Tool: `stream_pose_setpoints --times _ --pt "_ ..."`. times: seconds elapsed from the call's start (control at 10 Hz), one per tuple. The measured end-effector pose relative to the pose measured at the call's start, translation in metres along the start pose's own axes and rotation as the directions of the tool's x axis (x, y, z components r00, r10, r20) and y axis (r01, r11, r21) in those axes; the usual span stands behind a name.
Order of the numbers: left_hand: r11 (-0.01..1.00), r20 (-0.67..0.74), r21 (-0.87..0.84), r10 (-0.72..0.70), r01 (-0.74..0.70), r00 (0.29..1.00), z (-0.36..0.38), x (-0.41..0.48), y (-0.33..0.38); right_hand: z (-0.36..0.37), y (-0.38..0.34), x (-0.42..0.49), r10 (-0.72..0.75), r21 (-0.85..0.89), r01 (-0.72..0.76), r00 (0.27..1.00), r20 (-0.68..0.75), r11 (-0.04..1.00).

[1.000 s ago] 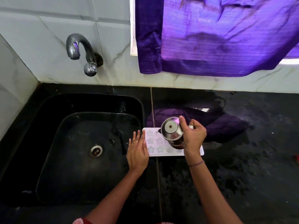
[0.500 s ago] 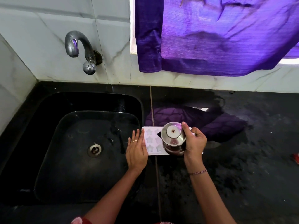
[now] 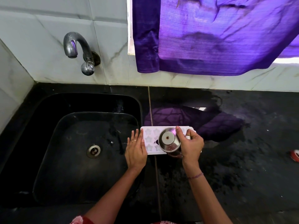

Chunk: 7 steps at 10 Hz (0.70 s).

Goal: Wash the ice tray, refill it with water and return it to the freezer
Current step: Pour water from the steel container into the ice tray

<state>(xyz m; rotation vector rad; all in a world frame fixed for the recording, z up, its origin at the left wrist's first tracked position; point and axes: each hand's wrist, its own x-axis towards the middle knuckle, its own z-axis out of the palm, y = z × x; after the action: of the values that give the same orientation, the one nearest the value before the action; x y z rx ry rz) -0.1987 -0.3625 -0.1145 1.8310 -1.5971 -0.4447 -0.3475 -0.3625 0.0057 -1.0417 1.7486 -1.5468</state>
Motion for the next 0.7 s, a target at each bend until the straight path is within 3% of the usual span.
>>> stream_pose_setpoints --times 0.4,0.6,0.7 --pt "1.0 0.004 0.015 0.006 -0.006 1.0 -0.0017 0.0001 0.0002 -0.0004 0.0008 -0.0001 -0.022 -0.036 0.022 1.0 -0.008 0.999" --pt "1.0 0.01 0.011 0.005 -0.005 1.0 -0.0002 0.0 -0.0016 -0.0032 -0.0044 0.0009 0.089 0.057 -0.086 0.995 -0.055 0.995" --pt "1.0 0.006 0.012 0.009 -0.009 1.0 0.0004 -0.0003 -0.0016 -0.007 -0.0022 0.0024 0.211 0.188 -0.195 0.975 -0.07 0.963"
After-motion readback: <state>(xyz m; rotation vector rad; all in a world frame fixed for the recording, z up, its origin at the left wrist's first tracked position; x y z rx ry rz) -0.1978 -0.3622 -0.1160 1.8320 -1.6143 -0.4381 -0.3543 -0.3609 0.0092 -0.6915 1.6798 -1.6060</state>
